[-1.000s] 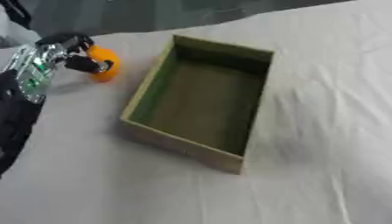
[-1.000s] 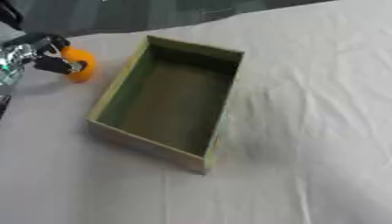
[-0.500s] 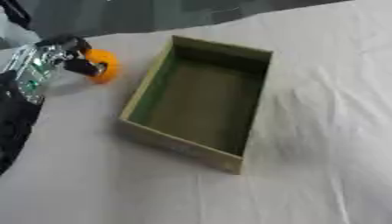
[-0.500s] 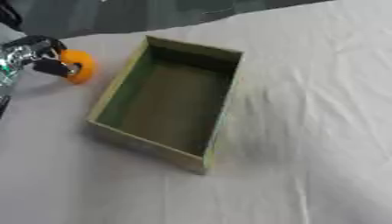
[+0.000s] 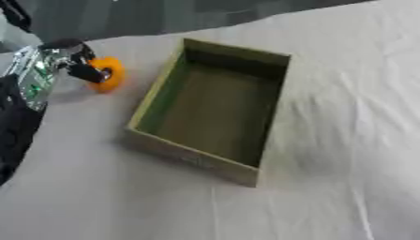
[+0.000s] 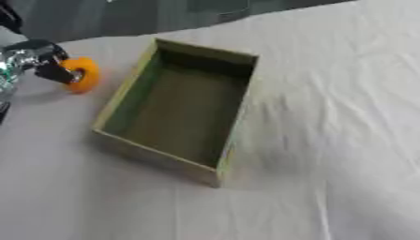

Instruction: Pick up objects on the table and place them in the box.

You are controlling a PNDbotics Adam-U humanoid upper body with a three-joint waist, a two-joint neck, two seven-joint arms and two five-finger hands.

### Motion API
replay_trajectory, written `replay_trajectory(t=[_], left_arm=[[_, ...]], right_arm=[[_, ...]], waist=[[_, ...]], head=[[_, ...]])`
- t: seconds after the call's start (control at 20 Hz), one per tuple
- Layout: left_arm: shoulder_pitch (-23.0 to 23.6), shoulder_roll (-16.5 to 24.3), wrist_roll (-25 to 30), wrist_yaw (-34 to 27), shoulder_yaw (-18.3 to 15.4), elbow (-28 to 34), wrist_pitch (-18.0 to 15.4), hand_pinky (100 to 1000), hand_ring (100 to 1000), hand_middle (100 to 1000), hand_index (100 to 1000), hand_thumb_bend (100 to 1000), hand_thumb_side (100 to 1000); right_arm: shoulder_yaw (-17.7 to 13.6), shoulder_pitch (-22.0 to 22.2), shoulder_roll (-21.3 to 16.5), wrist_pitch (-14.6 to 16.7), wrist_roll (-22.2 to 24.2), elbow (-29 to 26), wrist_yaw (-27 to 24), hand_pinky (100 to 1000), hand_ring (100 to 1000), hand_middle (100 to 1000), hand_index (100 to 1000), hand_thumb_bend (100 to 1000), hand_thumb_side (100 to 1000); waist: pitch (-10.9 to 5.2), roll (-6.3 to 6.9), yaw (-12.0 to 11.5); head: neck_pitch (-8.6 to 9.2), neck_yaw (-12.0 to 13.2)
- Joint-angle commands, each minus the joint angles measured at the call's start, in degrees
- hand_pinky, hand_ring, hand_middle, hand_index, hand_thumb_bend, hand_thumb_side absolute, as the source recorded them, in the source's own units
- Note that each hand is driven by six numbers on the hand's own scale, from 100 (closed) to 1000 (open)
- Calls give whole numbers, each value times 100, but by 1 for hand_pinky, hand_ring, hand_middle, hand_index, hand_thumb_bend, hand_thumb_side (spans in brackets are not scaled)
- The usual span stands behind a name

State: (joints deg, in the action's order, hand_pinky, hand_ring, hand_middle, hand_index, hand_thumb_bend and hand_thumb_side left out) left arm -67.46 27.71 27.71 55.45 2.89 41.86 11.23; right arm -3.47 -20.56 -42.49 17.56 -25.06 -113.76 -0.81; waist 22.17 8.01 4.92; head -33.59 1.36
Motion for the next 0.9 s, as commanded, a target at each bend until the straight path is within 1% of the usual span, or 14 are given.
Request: replay_trajectory(t=[0.05,0.2,0.4,0.5,0.65,0.9], left_arm=[[-121,133,-174,-91,-61,116,23,800,831,767,637,100,389],[-119,137,-373,-234,-47,144,44,787,818,747,600,100,369],[-104,135,-538,-370,-15,142,51,775,808,730,585,100,258],[-99,129,-558,-451,-8,133,39,771,802,723,575,100,234],[-100,135,-596,-564,0,146,37,768,799,717,560,100,223],[-105,163,-709,-691,19,236,77,752,783,680,484,100,206]], right_arm=[[-74,-12,-78,-3,-38,-83,-59,755,806,784,884,100,570],[-83,0,-71,-2,-50,-83,-65,755,805,784,884,100,571],[-95,6,-61,3,-65,-83,-81,755,805,784,882,100,571],[-103,12,-57,6,-77,-83,-91,755,805,784,882,100,572],[-111,22,-51,8,-89,-83,-103,755,805,784,882,100,573],[-119,40,-42,10,-100,-83,-129,755,805,784,882,100,575]], waist=[[-170,-43,-3],[-189,-52,-8],[-212,-65,-15],[-225,-74,-18],[-245,-82,-23],[-288,-93,-41]], head=[[47,-21],[35,-32],[33,-34],[32,-36],[29,-43],[1,-63]])
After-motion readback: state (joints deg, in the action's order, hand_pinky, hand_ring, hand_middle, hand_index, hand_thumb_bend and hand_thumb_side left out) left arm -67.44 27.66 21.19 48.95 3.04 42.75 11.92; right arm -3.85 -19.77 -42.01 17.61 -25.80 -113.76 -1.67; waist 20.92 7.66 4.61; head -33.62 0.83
